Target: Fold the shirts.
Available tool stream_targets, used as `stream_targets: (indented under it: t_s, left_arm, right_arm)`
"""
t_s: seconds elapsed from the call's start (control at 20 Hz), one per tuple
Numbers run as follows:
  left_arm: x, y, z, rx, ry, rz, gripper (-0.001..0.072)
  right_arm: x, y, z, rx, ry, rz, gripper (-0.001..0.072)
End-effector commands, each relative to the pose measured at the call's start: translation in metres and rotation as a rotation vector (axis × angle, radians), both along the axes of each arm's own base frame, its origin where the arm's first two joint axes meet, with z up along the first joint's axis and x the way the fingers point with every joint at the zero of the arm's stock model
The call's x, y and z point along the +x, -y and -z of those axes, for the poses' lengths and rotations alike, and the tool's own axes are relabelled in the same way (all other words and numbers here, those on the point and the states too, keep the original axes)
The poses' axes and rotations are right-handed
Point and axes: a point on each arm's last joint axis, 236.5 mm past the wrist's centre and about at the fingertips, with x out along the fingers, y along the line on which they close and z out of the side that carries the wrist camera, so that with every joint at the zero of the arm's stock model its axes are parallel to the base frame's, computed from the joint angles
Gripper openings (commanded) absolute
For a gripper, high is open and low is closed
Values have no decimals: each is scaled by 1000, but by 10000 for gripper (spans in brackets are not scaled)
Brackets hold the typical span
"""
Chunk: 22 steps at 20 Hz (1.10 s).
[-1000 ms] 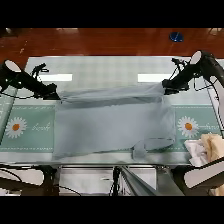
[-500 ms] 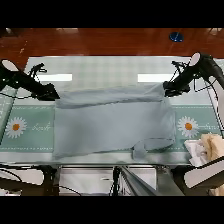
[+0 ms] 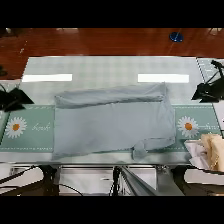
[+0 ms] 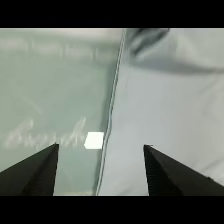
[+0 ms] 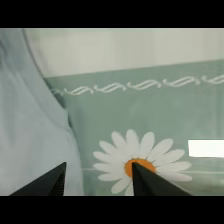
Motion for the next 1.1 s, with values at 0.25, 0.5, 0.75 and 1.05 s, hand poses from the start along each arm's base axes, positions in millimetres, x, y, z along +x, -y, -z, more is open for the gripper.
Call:
stream_targets:
  t_s: [0.25,0.5,0.75,1.05]
  left_arm:
    - [-125,62,69,-225,-234,10,629]
    - [-149,79,86,-265,-280,30,628]
    - [-161,85,100,-259,-295,38,617]
    - [-163,94,113,-219,-313,50,612]
  right_arm:
    - [-72,-17,37,171,27,165,499]
    - [-76,-20,46,161,41,169,499]
    - [-78,-21,47,162,39,164,498]
    - [-77,-21,47,161,41,164,482]
